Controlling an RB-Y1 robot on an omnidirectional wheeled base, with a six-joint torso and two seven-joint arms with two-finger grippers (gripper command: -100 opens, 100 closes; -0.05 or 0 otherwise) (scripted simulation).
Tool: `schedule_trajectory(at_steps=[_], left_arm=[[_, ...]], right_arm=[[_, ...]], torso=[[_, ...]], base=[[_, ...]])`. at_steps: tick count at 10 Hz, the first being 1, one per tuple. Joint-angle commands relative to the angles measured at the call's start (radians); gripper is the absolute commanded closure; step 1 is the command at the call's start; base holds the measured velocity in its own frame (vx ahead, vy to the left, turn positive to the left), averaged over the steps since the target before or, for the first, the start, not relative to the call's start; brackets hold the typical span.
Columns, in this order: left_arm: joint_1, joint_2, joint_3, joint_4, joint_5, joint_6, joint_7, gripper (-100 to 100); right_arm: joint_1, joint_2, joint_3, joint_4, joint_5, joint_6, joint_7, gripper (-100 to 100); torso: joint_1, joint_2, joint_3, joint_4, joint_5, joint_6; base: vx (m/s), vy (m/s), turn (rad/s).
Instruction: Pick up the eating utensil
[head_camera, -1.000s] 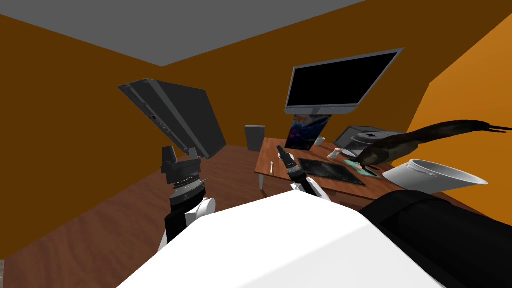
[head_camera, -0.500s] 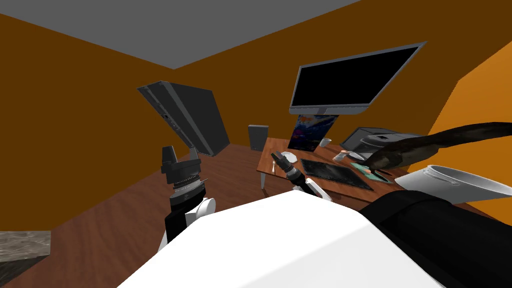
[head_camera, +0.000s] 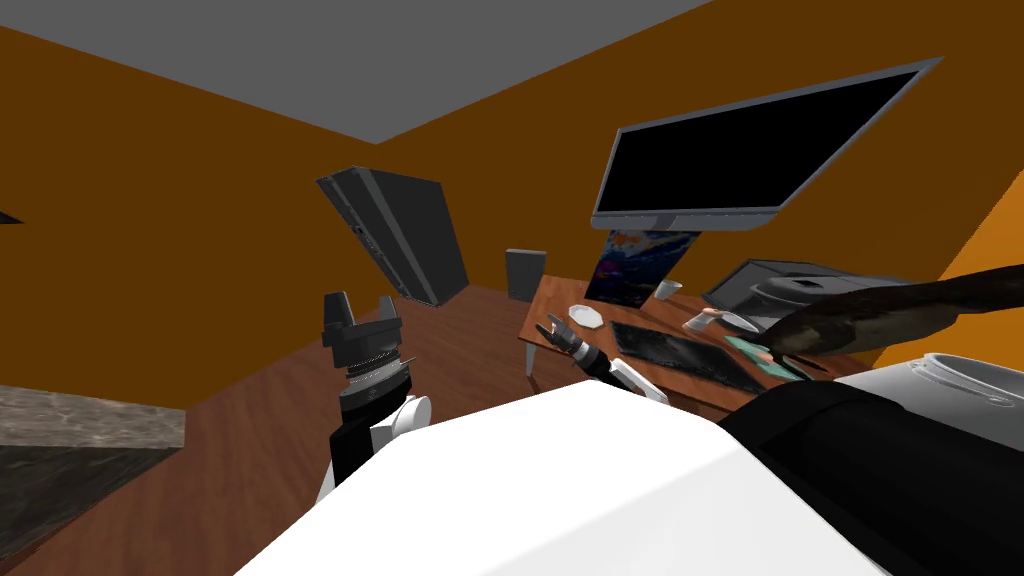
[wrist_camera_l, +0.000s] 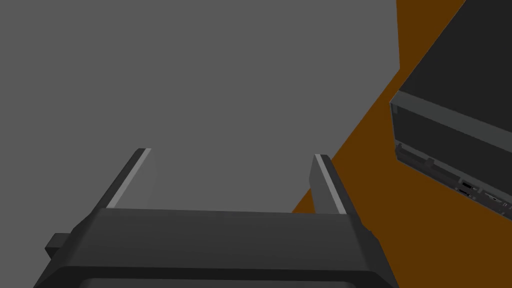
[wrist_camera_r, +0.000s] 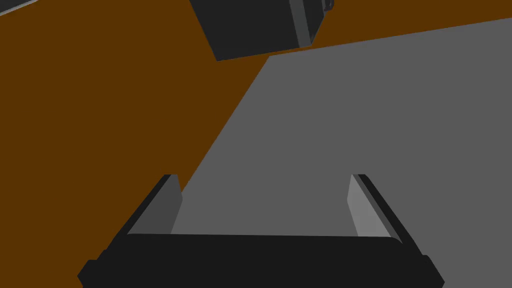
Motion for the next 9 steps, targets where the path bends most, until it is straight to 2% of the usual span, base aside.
schedule_trajectory(at_steps=[1, 2, 3, 5, 6, 7, 8, 9], left_arm=[[0.000, 0.000, 0.000, 0.000, 0.000, 0.000, 0.000, 0], [0.000, 0.000, 0.000, 0.000, 0.000, 0.000, 0.000, 0], [0.000, 0.000, 0.000, 0.000, 0.000, 0.000, 0.000, 0], [0.000, 0.000, 0.000, 0.000, 0.000, 0.000, 0.000, 0], [0.000, 0.000, 0.000, 0.000, 0.000, 0.000, 0.000, 0], [0.000, 0.000, 0.000, 0.000, 0.000, 0.000, 0.000, 0], [0.000, 0.000, 0.000, 0.000, 0.000, 0.000, 0.000, 0], [0.000, 0.000, 0.000, 0.000, 0.000, 0.000, 0.000, 0]], right_arm=[[-0.012, -0.050, 0.018, 0.045, 0.044, 0.000, 0.029, -100], [-0.018, -0.074, 0.036, 0.072, 0.080, -0.001, 0.058, -100], [-0.018, -0.088, 0.036, 0.080, 0.083, -0.001, 0.058, -100], [-0.034, -0.152, 0.072, 0.150, 0.153, -0.005, 0.116, -100], [-0.034, -0.160, 0.072, 0.153, 0.162, -0.005, 0.116, -100], [-0.043, -0.196, 0.090, 0.189, 0.201, -0.008, 0.146, -100], [-0.043, -0.196, 0.090, 0.189, 0.201, -0.008, 0.146, -100], [-0.053, -0.230, 0.109, 0.217, 0.241, -0.011, 0.176, -100]], torso=[[0.000, 0.000, 0.000, 0.000, 0.000, 0.000], [0.000, 0.000, 0.000, 0.000, 0.000, -0.001], [0.000, 0.000, 0.000, 0.000, 0.000, -0.001], [0.000, -0.001, 0.000, 0.000, 0.000, 0.000], [-0.001, -0.001, -0.001, 0.000, 0.000, -0.001], [-0.001, -0.001, -0.001, 0.000, 0.000, 0.000], [-0.001, -0.001, -0.001, 0.000, 0.000, 0.000], [-0.001, -0.002, -0.001, 0.000, 0.000, 0.000]], base=[[-0.033, 0.000, 0.143], [-0.035, 0.003, 0.279], [-0.023, -0.005, 0.081], [-0.024, -0.006, 0.190], [-0.019, -0.014, 0.109], [-0.013, -0.011, 0.169], [-0.008, -0.010, 0.082], [-0.006, -0.008, 0.197]])
